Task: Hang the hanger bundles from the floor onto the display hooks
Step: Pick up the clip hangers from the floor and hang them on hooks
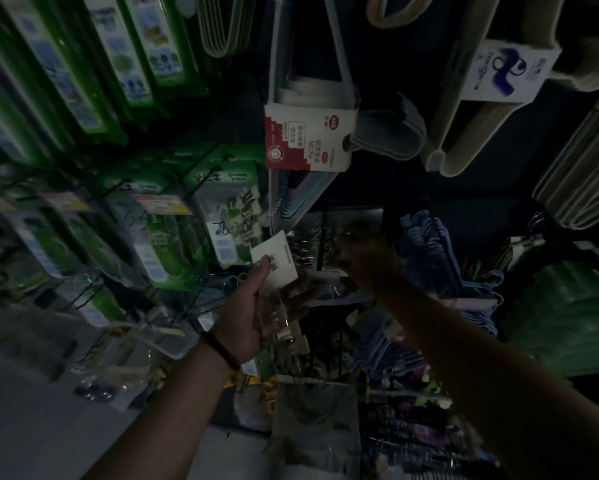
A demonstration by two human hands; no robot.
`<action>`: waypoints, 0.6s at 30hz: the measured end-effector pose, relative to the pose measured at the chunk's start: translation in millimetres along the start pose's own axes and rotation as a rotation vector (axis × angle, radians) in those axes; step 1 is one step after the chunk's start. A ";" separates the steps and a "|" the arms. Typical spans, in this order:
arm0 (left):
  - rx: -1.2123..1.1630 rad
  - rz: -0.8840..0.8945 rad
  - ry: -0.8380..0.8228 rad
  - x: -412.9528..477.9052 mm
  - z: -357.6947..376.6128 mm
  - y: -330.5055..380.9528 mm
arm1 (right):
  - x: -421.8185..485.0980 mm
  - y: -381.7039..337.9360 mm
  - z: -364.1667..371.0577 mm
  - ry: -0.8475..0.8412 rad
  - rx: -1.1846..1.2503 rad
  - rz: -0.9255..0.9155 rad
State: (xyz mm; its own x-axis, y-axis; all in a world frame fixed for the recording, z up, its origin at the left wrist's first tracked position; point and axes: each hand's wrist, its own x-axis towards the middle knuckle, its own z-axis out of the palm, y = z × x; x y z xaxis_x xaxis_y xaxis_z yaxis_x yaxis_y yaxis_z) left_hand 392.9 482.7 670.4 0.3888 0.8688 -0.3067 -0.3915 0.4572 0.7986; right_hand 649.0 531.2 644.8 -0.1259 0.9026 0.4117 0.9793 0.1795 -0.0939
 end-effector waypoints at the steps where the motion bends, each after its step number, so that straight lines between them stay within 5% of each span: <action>1: 0.074 0.027 0.015 0.0 -0.7 0.0 | -3.1 -1.5 -7.8 0.084 0.042 -0.001; 4: 0.330 0.119 0.017 -0.1 -1.7 -0.3 | -15.8 -6.7 -47.9 0.184 0.333 0.131; 7: 0.646 0.202 -0.091 2.1 -5.7 2.2 | -35.4 -13.9 -93.7 0.464 0.529 0.278; 11: 1.006 0.258 -0.112 8.3 -8.7 15.7 | -54.1 -49.8 -141.7 0.759 0.371 0.007; 14: 1.249 0.328 -0.175 12.5 -6.8 19.8 | -51.9 -79.0 -154.8 0.598 0.045 -0.333; 18: 1.374 0.459 -0.239 17.3 -0.1 17.6 | -47.4 -100.7 -135.5 0.159 -0.240 -0.485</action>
State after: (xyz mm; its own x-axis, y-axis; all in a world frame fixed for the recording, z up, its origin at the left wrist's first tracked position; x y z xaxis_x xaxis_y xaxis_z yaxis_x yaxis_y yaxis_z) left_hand 392.7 505.8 679.1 0.6313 0.7708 0.0862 0.5150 -0.4997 0.6965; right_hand 577.8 417.3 757.5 -0.5631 0.6656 0.4898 0.8263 0.4482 0.3410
